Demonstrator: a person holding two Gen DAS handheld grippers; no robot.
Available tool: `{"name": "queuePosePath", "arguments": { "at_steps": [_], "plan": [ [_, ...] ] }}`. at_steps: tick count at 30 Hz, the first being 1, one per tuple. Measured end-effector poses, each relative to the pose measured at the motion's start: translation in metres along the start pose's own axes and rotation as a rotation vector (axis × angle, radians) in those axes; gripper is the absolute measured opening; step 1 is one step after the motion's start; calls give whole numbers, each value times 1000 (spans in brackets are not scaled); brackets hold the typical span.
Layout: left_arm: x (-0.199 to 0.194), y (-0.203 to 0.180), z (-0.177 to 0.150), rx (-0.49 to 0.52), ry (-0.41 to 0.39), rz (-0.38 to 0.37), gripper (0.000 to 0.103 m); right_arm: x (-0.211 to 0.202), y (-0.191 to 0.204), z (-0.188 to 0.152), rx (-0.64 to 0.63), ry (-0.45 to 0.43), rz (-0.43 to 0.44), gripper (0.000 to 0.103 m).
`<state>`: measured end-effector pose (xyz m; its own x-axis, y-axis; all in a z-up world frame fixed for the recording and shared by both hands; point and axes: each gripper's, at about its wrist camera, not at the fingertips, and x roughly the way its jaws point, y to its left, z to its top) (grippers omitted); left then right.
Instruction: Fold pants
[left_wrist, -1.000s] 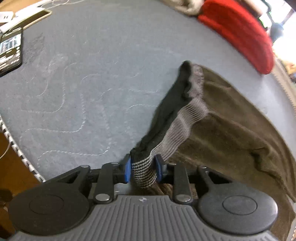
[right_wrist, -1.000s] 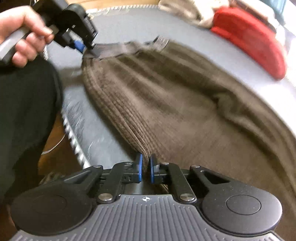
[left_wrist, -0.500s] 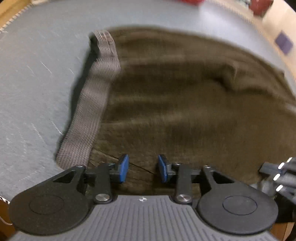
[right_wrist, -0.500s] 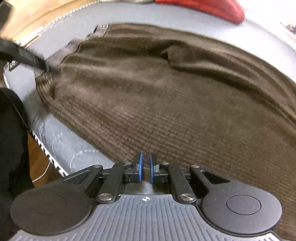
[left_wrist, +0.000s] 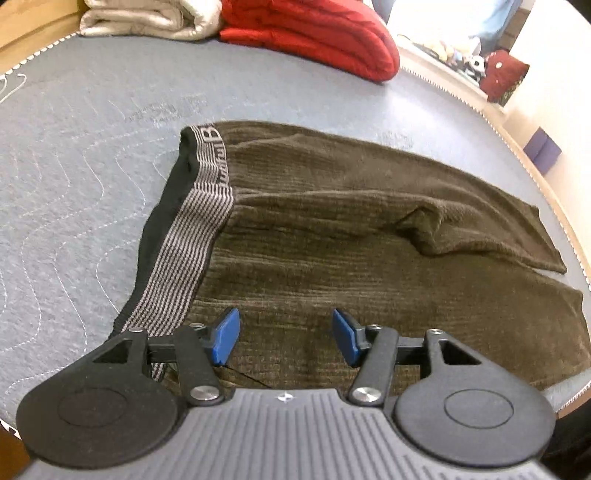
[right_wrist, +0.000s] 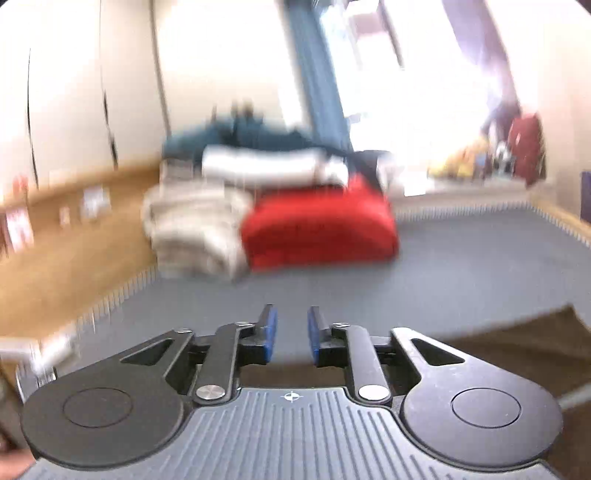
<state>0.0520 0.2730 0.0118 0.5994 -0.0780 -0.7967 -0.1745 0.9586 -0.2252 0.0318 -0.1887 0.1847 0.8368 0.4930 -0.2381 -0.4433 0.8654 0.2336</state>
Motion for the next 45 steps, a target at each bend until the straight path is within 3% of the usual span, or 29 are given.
{"name": "queuePosePath", "arguments": {
  "at_steps": [3,6,8,10,13,16,19,22,26,32,33,34,36,40,43,44,45],
  "plan": [
    [-10,-3,-4,6,-63,-4,61,-5,-14,25,14,-47,-34,39],
    [-18,-3,-5,8,-126,-40,59,8,-46,18,12,10,-74,39],
    [-20,-3,-5,10,-141,-50,53,25,-70,-4,8,112,-120,39],
    [-21,-4,-4,18,-138,-54,34,45,-93,-32,3,206,-136,39],
    [-19,-7,0,44,-125,-55,18,70,-115,-81,-33,312,-201,39],
    [-15,-15,8,81,-117,-47,16,93,-134,-116,26,457,-251,39],
    [-6,-20,29,90,-133,-58,16,98,-141,-118,84,454,-235,39],
    [9,-27,65,79,-144,-38,16,106,-146,-116,57,443,-225,38],
    [40,-38,118,77,-151,6,16,111,-151,-110,61,441,-212,38],
    [116,-35,185,71,-67,129,18,108,-167,-100,105,446,-204,38],
    [133,-31,195,76,-37,160,24,110,-170,-100,119,453,-200,38],
    [145,-27,202,74,-8,183,43,107,-173,-101,128,456,-200,38],
    [168,-19,216,52,40,237,68,108,-177,-101,141,466,-199,39],
    [201,-12,231,72,124,219,83,108,-181,-102,149,484,-202,38],
    [221,-21,229,210,195,253,82,109,-183,-100,146,489,-203,38],
    [224,-26,227,267,197,279,77,110,-183,-100,142,492,-207,39],
    [226,-30,227,302,206,279,62,111,-183,-99,139,495,-211,38]
  ]
}}
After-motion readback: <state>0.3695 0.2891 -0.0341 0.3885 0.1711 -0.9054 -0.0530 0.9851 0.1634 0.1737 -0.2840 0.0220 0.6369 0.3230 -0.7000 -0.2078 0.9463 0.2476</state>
